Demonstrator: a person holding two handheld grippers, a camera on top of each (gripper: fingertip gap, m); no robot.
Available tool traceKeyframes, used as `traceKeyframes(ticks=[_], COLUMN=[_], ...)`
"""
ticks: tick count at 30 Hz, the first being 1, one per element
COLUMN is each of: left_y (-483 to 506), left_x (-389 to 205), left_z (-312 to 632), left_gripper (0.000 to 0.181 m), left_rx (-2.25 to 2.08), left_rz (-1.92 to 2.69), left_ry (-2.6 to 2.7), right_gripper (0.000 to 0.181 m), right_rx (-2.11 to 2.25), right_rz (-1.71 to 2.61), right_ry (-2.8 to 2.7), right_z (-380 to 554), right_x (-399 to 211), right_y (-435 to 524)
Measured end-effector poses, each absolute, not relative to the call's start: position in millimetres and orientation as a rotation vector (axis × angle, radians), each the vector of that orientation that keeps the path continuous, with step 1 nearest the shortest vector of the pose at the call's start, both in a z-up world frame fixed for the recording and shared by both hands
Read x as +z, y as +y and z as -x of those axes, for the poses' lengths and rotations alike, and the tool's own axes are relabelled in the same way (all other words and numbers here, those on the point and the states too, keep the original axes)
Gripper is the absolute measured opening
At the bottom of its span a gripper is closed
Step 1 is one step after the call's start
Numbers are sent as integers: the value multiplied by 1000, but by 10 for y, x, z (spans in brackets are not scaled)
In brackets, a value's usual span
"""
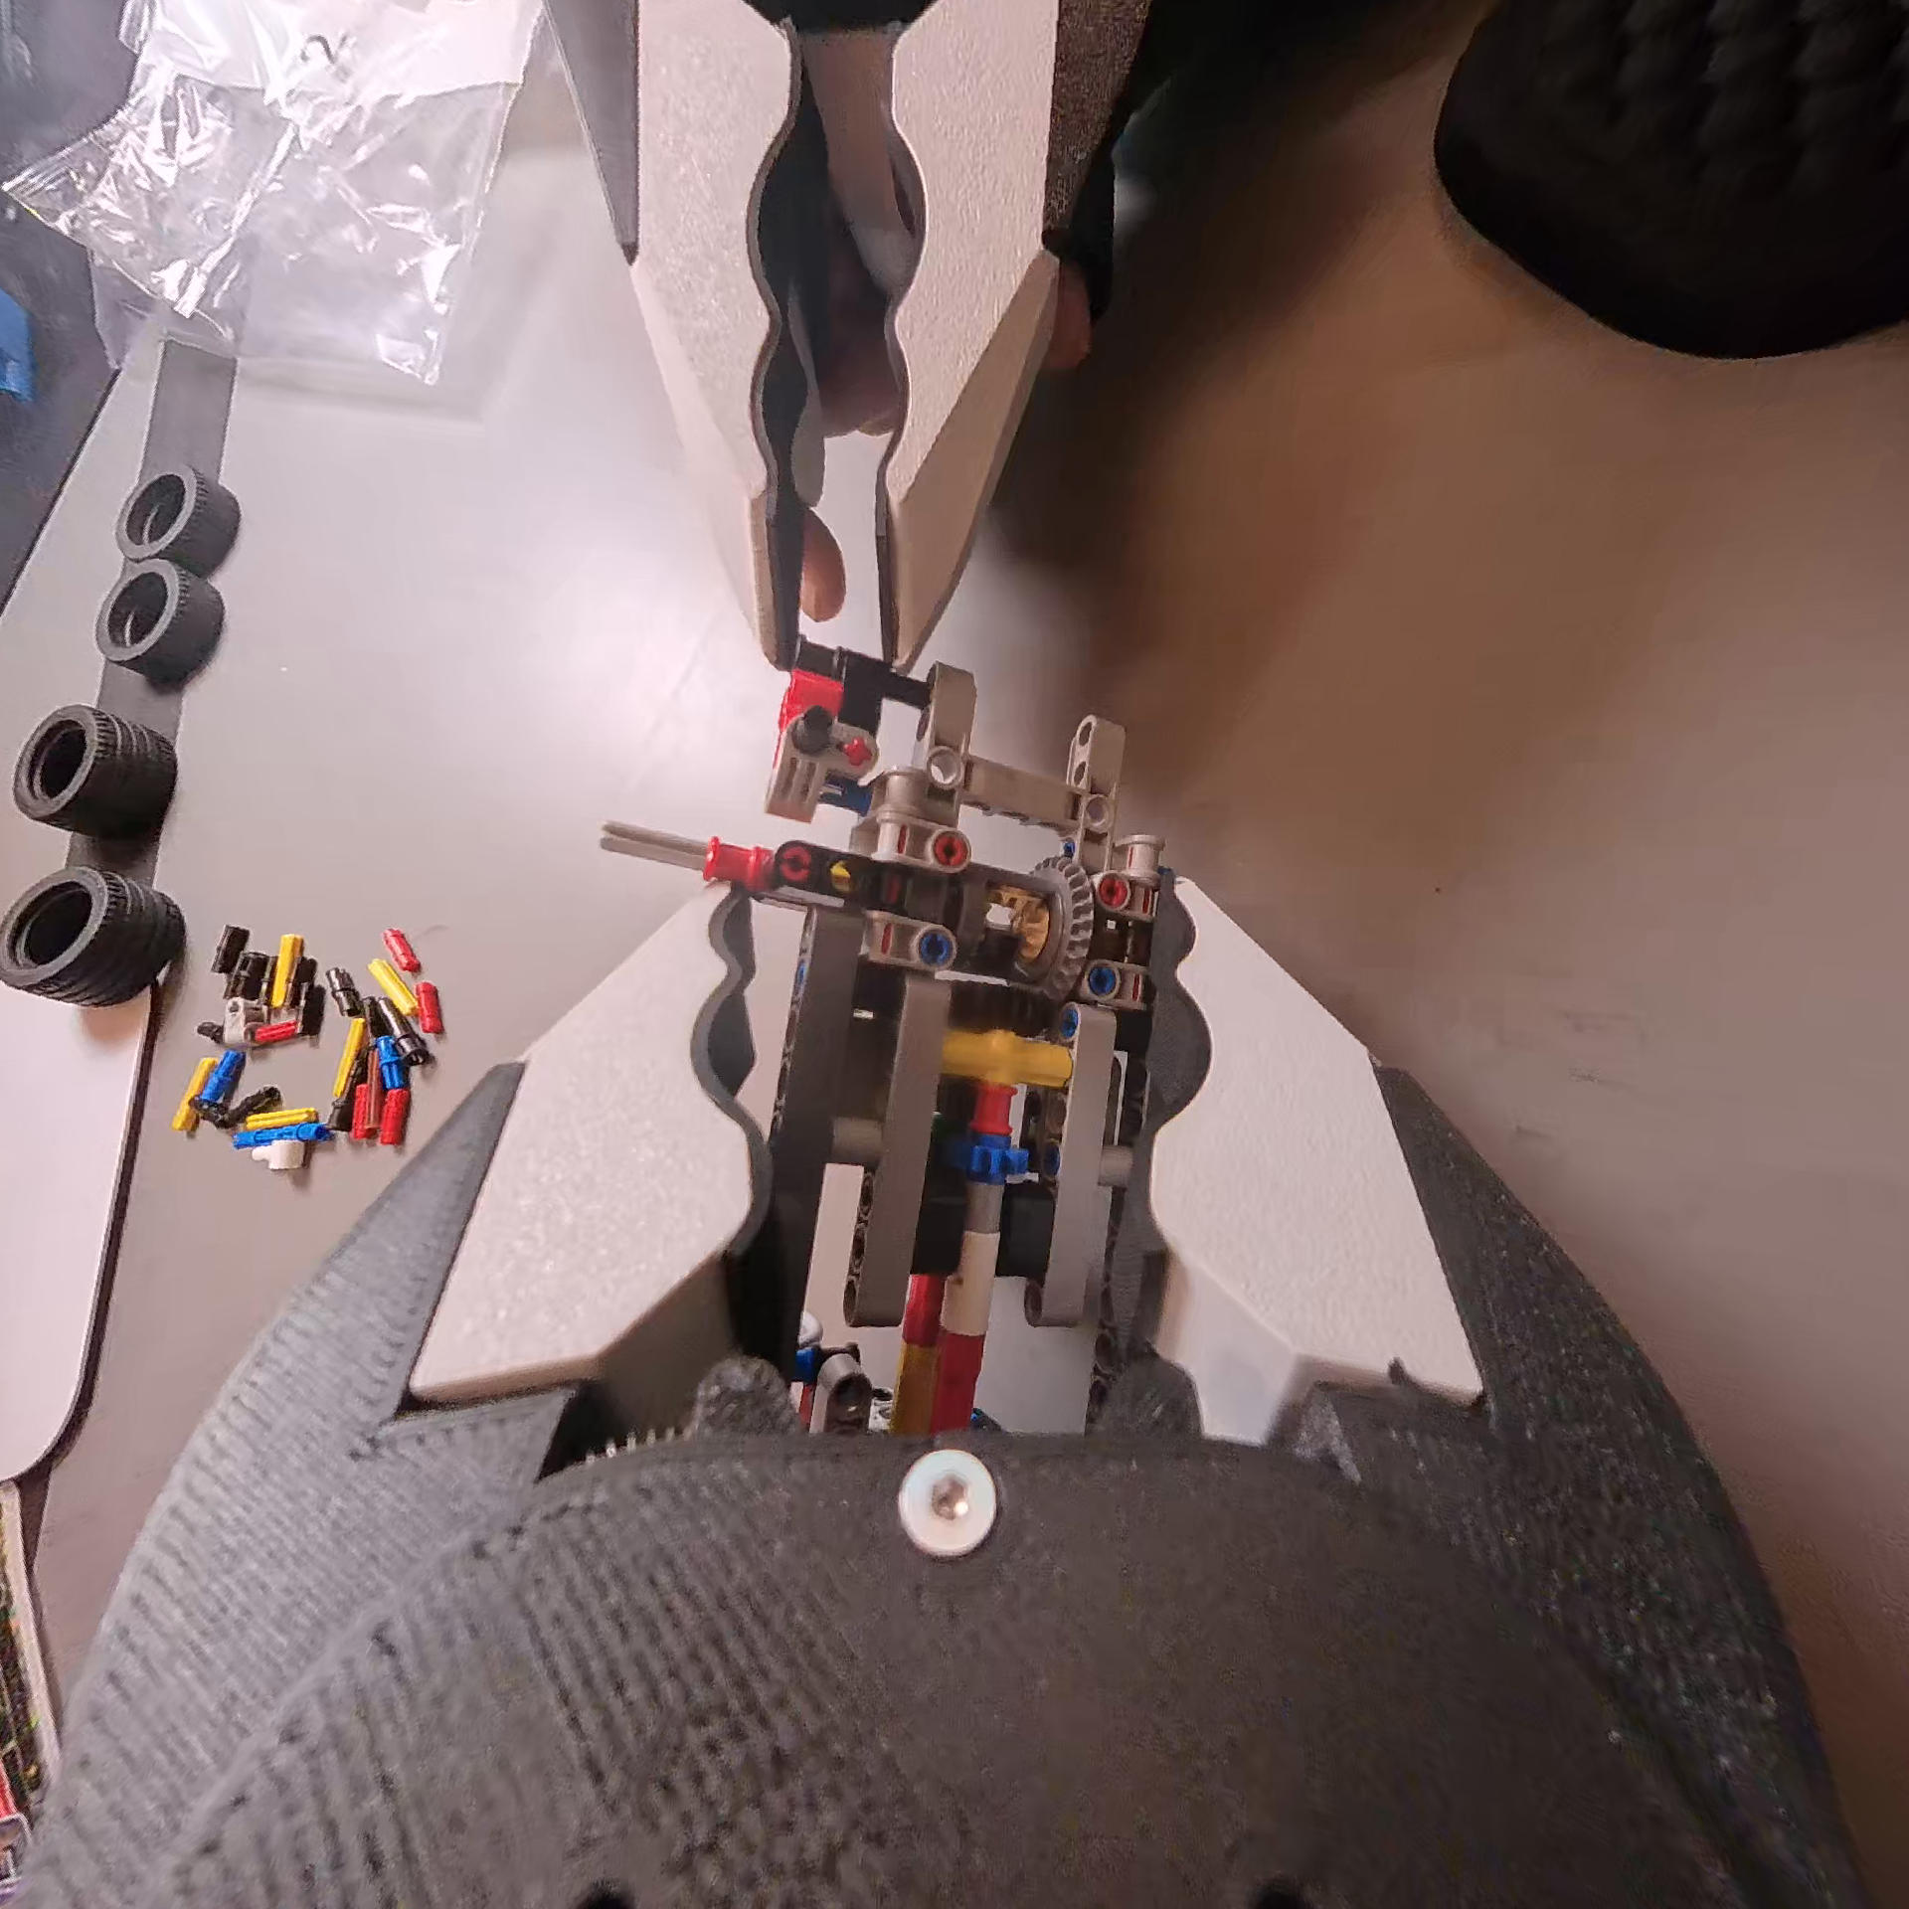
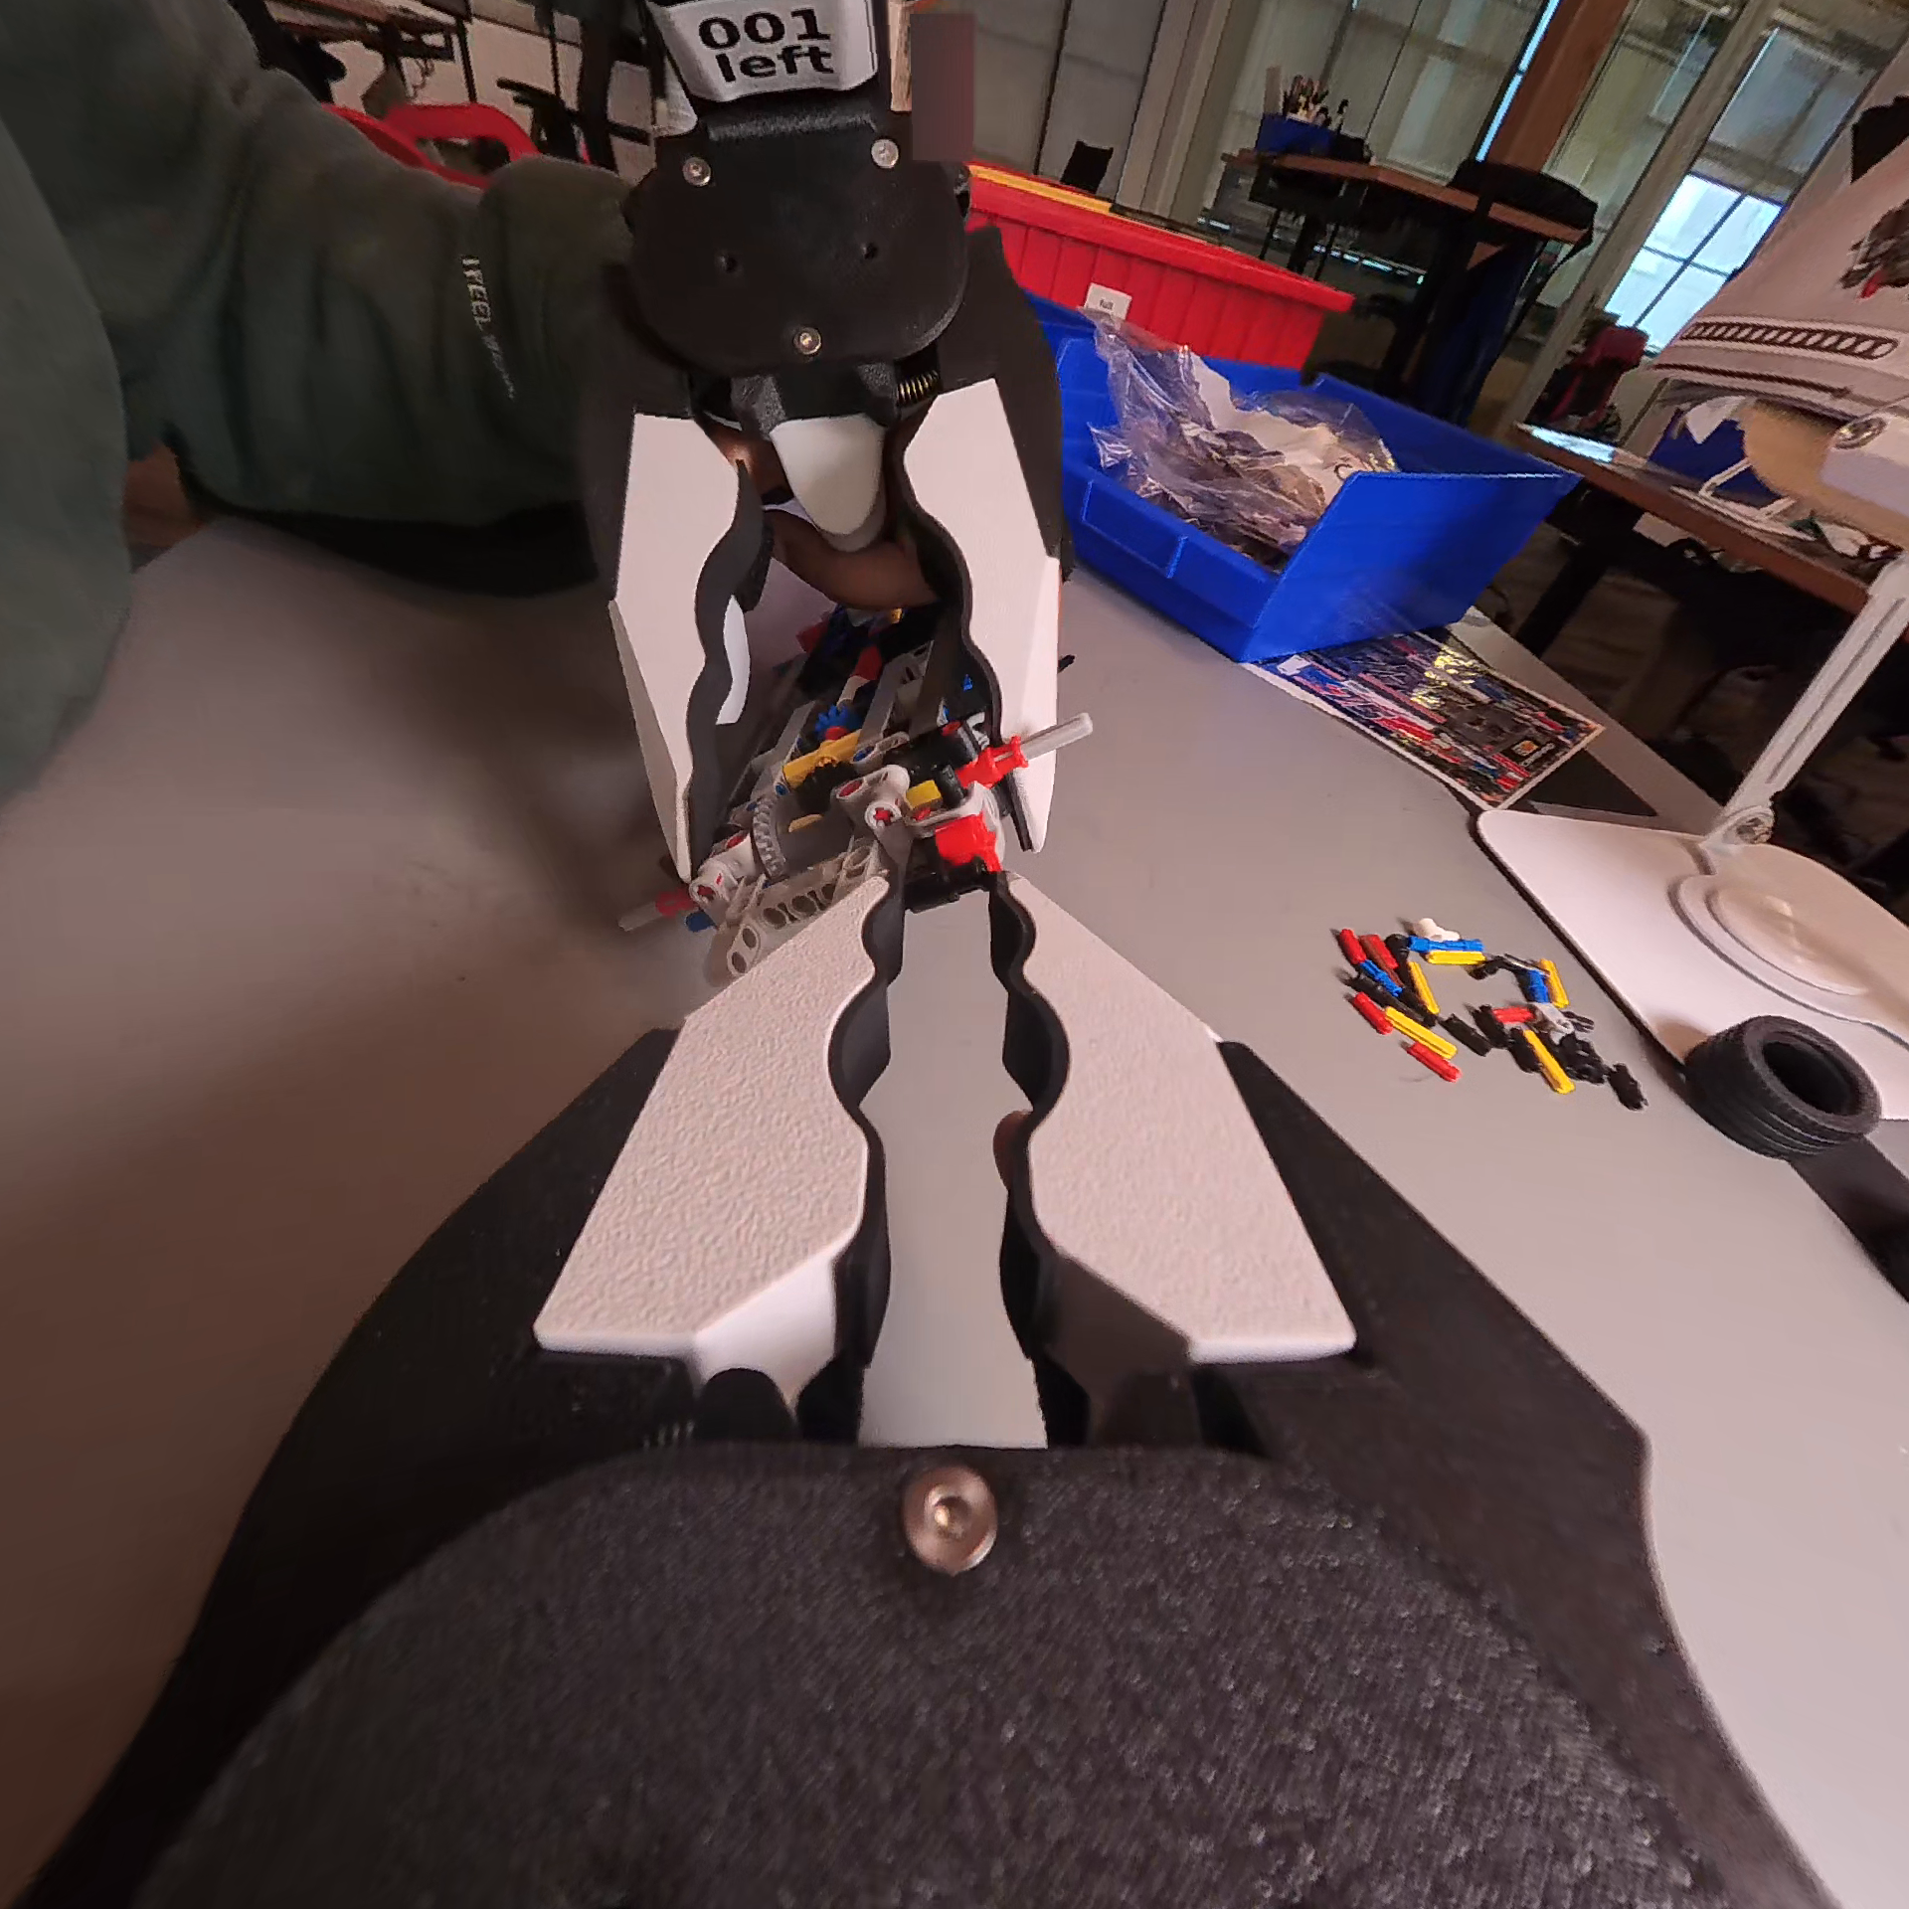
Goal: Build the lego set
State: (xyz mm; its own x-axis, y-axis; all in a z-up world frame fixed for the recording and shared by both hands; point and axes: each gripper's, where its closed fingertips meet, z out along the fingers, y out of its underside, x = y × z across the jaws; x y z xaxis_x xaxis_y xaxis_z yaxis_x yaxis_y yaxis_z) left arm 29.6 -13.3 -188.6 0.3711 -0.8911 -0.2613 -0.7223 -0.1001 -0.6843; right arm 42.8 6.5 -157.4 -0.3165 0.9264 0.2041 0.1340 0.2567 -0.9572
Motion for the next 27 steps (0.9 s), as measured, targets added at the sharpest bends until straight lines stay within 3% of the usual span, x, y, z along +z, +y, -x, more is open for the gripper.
traceKeyframes(ticks=[14,18,27], left_y=[-169,-150,-180], left_x=[-1872,-1861,-1852], left_z=[-302,-284,-281], left_gripper=[76,76,76], left_rx=[-319,-324,-346], left_rz=[1871,1879,1879], left_ry=[1397,1376,1379], right_gripper=[13,0,0], right_rx=[1145,1149,1110], right_rz=[959,956,1029], right_ry=[-1691,-1703,-1697], right_z=[-488,-511,-500], right_x=[-1551,-1540,-1592], right_y=[35,32,171])
